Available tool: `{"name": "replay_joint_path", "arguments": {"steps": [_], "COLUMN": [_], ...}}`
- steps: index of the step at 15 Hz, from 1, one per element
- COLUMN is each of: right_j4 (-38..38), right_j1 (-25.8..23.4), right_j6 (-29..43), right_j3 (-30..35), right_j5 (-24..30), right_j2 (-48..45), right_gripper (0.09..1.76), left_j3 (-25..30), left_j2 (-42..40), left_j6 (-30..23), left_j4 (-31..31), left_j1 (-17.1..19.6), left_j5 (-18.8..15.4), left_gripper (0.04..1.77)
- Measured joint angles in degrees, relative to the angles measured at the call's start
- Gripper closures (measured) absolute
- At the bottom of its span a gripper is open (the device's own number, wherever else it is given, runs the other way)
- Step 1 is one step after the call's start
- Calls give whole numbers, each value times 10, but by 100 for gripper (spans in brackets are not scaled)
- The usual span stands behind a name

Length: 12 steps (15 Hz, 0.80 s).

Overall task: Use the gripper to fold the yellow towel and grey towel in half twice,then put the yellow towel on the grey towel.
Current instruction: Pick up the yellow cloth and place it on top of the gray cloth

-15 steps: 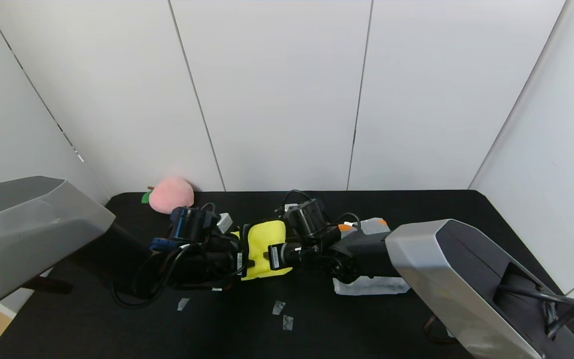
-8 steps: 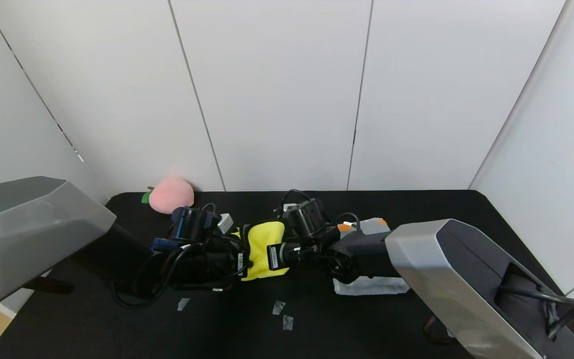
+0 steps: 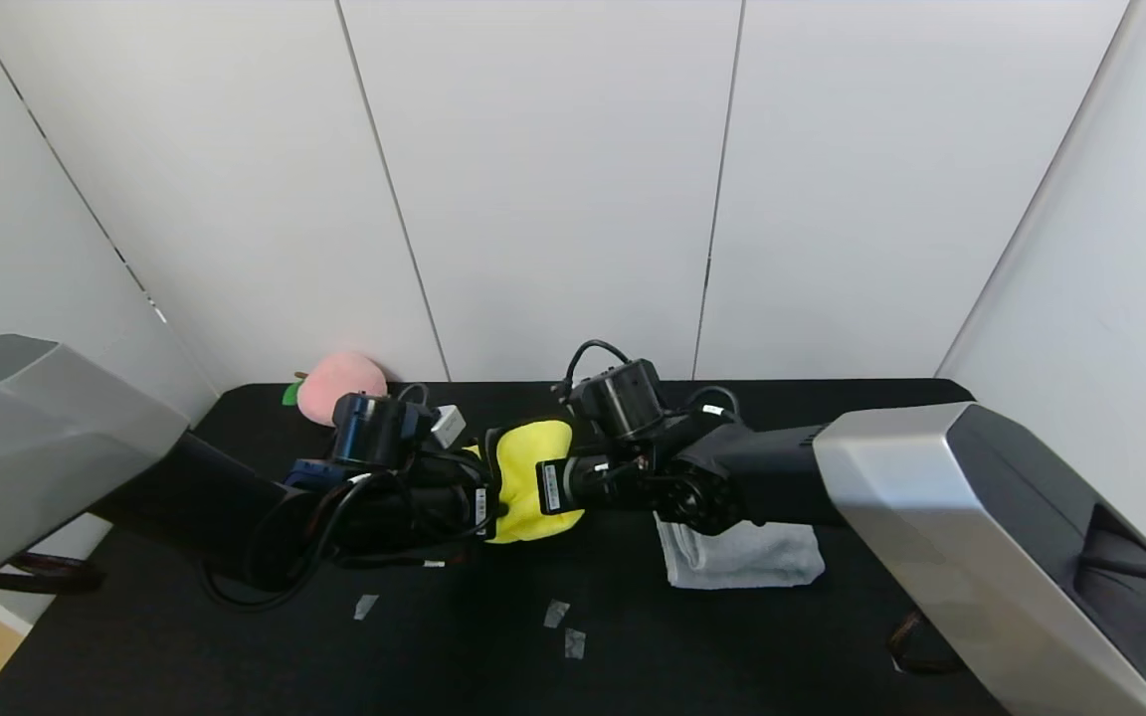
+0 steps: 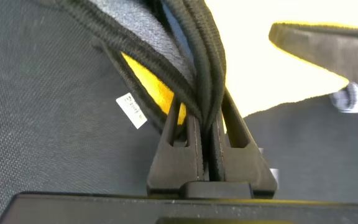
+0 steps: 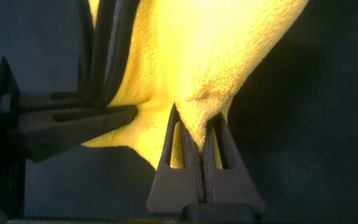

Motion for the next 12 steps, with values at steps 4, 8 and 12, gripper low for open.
{"name": "replay_joint_path", "arguments": {"steps": [4,8,12], "right_j4": [28,29,25], "right_j1": [-22,-57,-102], "right_j6": [-2,-5,-6], "right_j3": [24,94,177], "right_j5": [-1,-2,-2], "right_j2": [-55,-133,-215], "right_gripper": [173,173,173], "left_j3": [-48,-126,-228], "left_j2": [-51,-81,-80], "left_j6": [14,18,16], "left_j4": [109,196,284], "left_j1": [-28,-87,-160], "left_j5": [44,90,121], "left_gripper": [163,163,163]}}
